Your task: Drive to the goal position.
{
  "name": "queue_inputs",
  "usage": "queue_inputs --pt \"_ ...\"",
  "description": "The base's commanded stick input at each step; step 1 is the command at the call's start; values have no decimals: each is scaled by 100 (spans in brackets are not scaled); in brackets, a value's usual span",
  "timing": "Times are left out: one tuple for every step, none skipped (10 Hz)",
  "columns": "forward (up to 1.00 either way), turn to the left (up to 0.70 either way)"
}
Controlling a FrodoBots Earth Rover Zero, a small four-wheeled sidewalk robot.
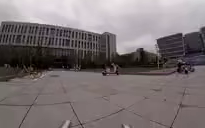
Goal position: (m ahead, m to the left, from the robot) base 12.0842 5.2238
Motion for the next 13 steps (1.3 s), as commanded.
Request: queue_inputs --pt "100 8" --pt "100 0" --pt "100 0" --pt "100 0" --pt "100 0" --pt "100 0" --pt "100 0" --pt "100 0" --pt "100 0" --pt "100 0" --pt "100 0" --pt "100 0" --pt "100 0"
